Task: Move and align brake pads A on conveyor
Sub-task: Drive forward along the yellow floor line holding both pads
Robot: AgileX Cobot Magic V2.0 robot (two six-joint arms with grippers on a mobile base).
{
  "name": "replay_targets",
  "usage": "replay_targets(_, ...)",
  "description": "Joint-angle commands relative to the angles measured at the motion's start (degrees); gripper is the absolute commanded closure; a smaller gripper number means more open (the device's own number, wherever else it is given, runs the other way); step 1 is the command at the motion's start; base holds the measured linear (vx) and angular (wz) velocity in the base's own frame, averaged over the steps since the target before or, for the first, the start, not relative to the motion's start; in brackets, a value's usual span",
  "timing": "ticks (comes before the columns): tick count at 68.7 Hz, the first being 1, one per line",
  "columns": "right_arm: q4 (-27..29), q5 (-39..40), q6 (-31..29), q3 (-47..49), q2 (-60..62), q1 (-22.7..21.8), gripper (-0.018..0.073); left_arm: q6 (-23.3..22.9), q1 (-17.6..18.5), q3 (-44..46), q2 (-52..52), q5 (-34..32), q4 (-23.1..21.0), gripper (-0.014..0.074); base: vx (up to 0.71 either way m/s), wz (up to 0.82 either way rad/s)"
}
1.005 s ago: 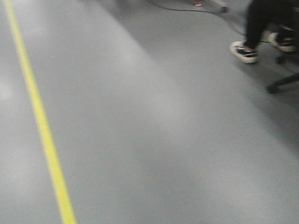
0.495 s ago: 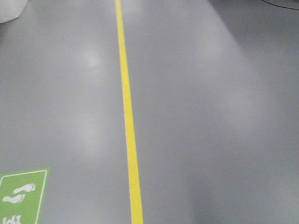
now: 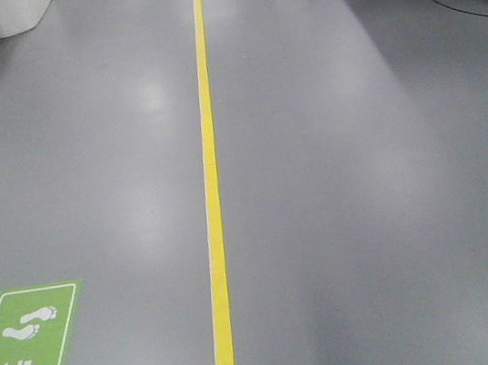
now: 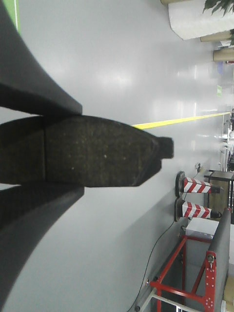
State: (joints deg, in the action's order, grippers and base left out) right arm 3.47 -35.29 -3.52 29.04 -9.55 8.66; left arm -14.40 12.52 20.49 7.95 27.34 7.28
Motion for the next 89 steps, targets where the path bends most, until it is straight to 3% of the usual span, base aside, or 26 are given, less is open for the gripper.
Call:
replay_targets(1,-0.17,5.57,-0.27,1.62,-0.63,0.16,0.0564,-0.02,0.28,1.62,0.64,-5.35,0.1,0.0602,0.17,-0.08)
replay_targets(39,-0.17,5.57,-0.27,1.62,-0.63,0.16,0.0564,-0.02,0.28,1.62,0.64,-5.35,0.1,0.0602,0.34,-0.07)
replay_targets(89,-0.24,5.58,-0.27,1.62,-0.63,0.16,0.0564,-0.02,0.28,1.62,0.64,-5.35,0.1,0.0602,0.58,-0.04)
